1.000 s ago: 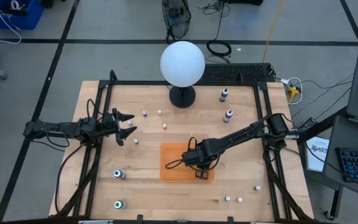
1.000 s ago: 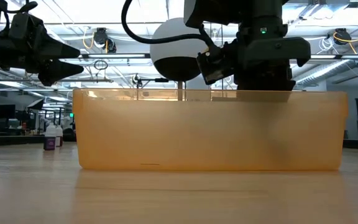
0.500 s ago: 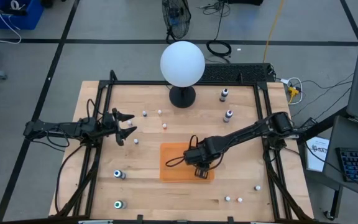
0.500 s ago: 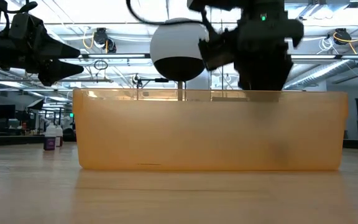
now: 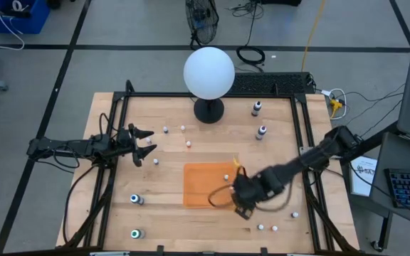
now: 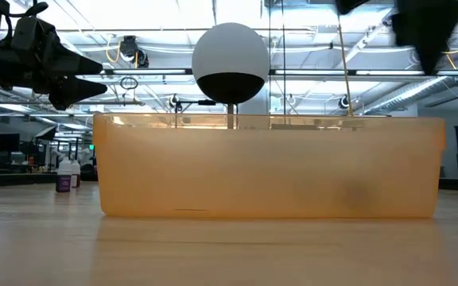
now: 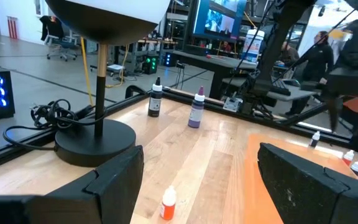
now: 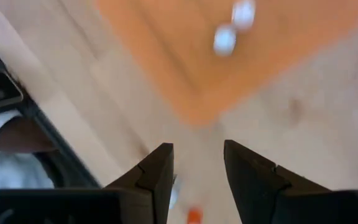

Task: Pick & Place food coloring
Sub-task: Put the small black food coloring bottle into the orange container

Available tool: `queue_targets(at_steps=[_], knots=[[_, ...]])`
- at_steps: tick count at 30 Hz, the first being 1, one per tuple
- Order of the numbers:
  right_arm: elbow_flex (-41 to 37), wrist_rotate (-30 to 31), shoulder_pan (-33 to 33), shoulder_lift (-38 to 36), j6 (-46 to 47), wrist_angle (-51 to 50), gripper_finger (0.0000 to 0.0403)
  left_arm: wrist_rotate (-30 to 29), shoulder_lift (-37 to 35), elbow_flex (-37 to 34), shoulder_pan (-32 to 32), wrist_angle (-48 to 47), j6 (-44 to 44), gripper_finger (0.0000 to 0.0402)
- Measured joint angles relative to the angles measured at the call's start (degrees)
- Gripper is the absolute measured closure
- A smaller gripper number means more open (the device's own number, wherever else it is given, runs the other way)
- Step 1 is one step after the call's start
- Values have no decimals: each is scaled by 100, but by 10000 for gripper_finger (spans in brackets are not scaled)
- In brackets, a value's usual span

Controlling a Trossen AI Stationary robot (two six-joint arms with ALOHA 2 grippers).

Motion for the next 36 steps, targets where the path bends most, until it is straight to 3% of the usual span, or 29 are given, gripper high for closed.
queue_targets(at_steps=[6, 11, 24, 30, 36], knots=[[2, -451, 1062, -13, 1638, -567, 273, 0, -1, 0, 1, 0, 0, 91], [2, -452, 1753, -18, 2574, -1206, 273, 0, -1, 2, -1, 0, 0, 92], [-30, -389, 2558, -22, 4065, -2260, 273, 0, -1, 0, -1, 1, 0, 92], [-717, -278, 2659, -227, 4159, -1928, 273, 0, 1, 0, 1, 2, 0, 92], [-2011, -278, 2617, -946, 4284, -330, 273, 0, 1, 0, 1, 0, 0, 91]])
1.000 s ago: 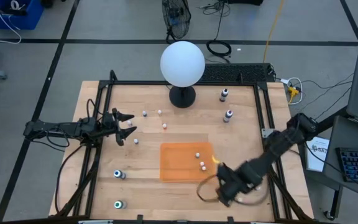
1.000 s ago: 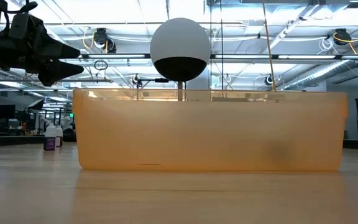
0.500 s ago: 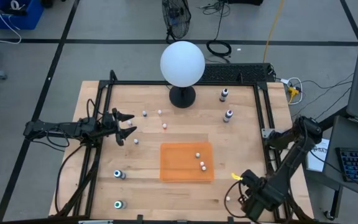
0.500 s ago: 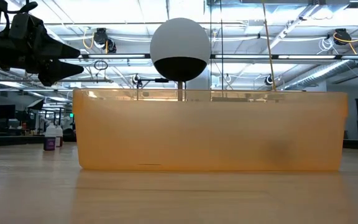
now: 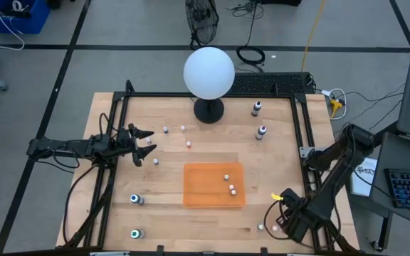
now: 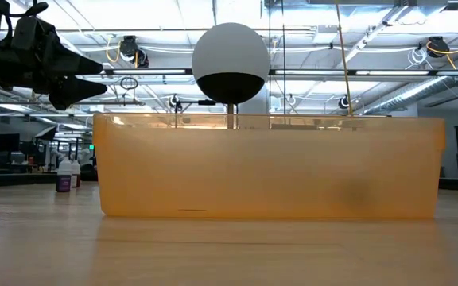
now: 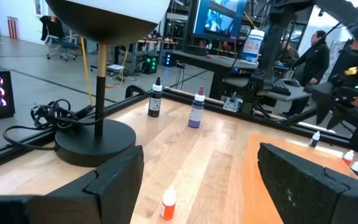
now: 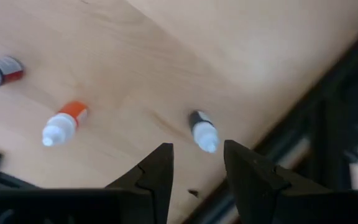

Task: Pick & Place food coloring
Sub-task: Put the small black food coloring bottle into the orange container

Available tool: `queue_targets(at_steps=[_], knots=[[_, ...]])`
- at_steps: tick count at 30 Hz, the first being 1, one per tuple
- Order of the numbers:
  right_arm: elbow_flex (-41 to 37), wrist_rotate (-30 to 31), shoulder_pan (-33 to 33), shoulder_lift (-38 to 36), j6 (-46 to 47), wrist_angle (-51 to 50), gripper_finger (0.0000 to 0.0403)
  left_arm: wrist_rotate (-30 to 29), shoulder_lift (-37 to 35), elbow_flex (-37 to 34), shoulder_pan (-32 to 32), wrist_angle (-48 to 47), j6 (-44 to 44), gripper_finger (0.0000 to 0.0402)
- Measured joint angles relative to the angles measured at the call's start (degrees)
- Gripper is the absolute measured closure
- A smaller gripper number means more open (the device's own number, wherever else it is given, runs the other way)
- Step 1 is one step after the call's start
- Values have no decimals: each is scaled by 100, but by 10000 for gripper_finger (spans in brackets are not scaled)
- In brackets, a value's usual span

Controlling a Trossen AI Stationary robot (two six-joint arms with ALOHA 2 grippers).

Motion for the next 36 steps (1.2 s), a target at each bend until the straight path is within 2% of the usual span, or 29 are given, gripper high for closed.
queue_targets(at_steps=[7, 12, 36], knots=[[-1369, -140, 7, -727, 503, 1564, 273, 0, -2, 0, -2, -2, -1, 92], [-1930, -470, 7, -899, 658, 2200, 273, 0, 0, 2, -2, 2, 0, 91], [-1981, -633, 85, -829, 914, 2174, 277, 0, -1, 0, -1, -1, 0, 91]])
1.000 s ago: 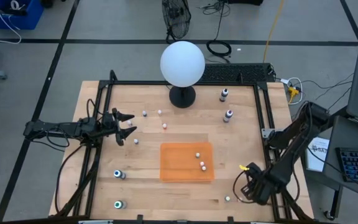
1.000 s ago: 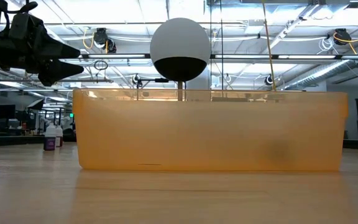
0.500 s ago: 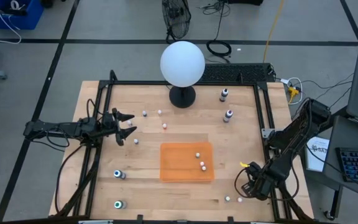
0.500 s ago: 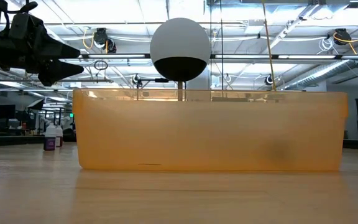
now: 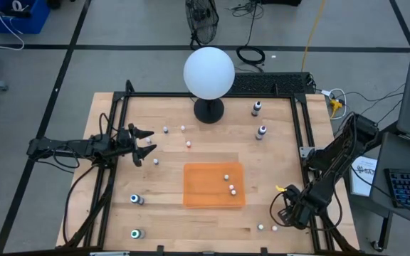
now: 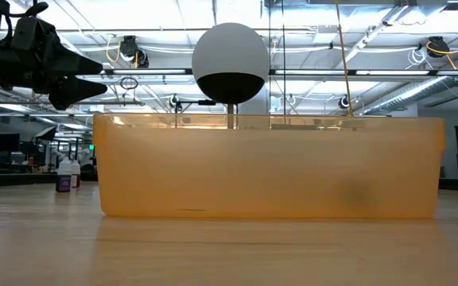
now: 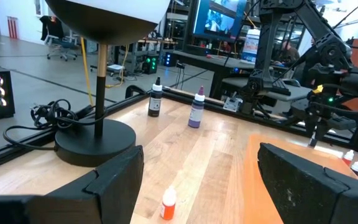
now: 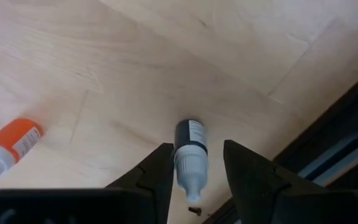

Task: Pick & Place food coloring
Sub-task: Put the small black food coloring bottle into the orange container

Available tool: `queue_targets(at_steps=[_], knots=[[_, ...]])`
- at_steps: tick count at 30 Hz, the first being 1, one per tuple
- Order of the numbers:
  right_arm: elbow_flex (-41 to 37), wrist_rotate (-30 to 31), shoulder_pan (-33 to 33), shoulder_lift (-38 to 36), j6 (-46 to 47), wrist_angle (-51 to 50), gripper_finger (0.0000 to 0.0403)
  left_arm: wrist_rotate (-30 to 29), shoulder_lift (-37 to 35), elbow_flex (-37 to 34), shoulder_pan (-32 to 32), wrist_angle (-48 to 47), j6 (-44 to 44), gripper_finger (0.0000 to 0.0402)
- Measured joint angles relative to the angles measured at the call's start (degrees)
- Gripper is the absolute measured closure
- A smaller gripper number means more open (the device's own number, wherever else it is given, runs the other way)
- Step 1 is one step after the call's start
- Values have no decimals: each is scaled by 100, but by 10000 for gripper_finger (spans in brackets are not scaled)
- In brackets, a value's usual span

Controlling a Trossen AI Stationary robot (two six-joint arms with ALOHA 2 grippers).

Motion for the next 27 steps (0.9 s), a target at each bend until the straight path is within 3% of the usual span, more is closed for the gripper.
queue_targets(at_steps=[11, 18, 27], knots=[[0, -69, 0, 0, -280, 77, 362, 0, 1, 0, 0, 1, 0, 92], [15, 1175, -27, -11, -1064, 204, 362, 0, 0, 1, -1, 1, 0, 91], [113, 3523, -496, -225, -2881, 124, 363, 0, 1, 0, -1, -4, -2, 92]])
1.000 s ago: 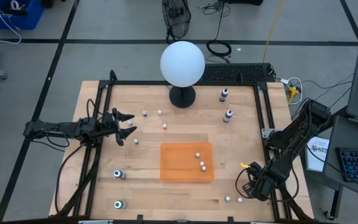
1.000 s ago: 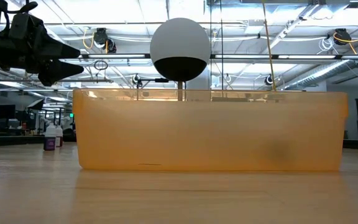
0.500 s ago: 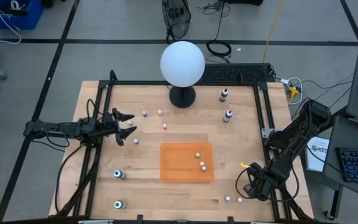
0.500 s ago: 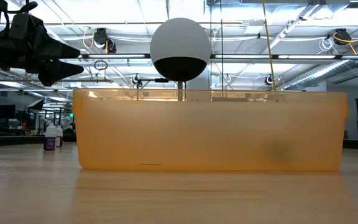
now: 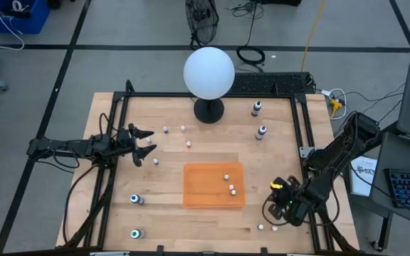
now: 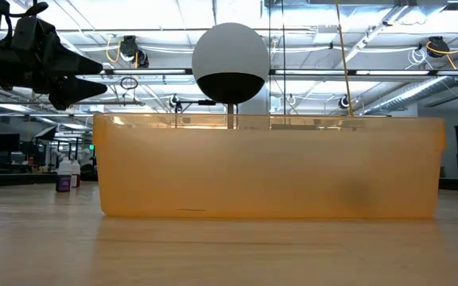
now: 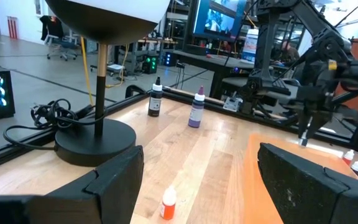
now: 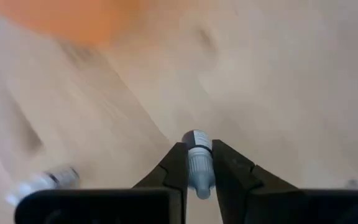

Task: Pick & Place food coloring
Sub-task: Put the small black food coloring bottle into the orange container

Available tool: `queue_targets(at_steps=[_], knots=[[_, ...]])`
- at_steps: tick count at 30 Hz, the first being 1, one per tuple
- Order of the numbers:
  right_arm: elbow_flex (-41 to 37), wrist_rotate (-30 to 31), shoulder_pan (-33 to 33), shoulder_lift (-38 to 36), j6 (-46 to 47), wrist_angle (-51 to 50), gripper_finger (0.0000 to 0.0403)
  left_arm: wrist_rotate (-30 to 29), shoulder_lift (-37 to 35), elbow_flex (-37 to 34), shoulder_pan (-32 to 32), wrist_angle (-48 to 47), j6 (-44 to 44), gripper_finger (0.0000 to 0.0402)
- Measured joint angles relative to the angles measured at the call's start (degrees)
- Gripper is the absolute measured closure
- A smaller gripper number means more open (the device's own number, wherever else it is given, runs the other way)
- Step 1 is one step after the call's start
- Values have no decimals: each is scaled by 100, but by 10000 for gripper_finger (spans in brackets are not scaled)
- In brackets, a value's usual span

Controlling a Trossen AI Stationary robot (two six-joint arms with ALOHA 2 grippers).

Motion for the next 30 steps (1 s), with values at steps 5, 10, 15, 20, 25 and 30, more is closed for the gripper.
queue_targets(at_steps=[5, 10, 15, 20, 25, 30], knots=[[263, 1007, -628, -292, -1633, 52, 363, 0, -1, 0, 1, 5, 1, 91], [959, 1393, -1508, -444, -4231, 983, 363, 0, 0, 1, 0, 7, 1, 92], [2372, 444, -2420, -60, -6161, 1354, 364, 0, 0, 2, 0, 4, 2, 91], [4160, -305, -3137, 936, -6377, -575, 364, 0, -2, 2, 1, 1, 1, 92], [4865, -1309, -3741, 1986, -6033, -2461, 364, 0, 0, 0, 0, 3, 2, 91], [4551, -1755, -3958, 2606, -6213, -2426, 365, 0, -1, 1, 1, 7, 2, 92]])
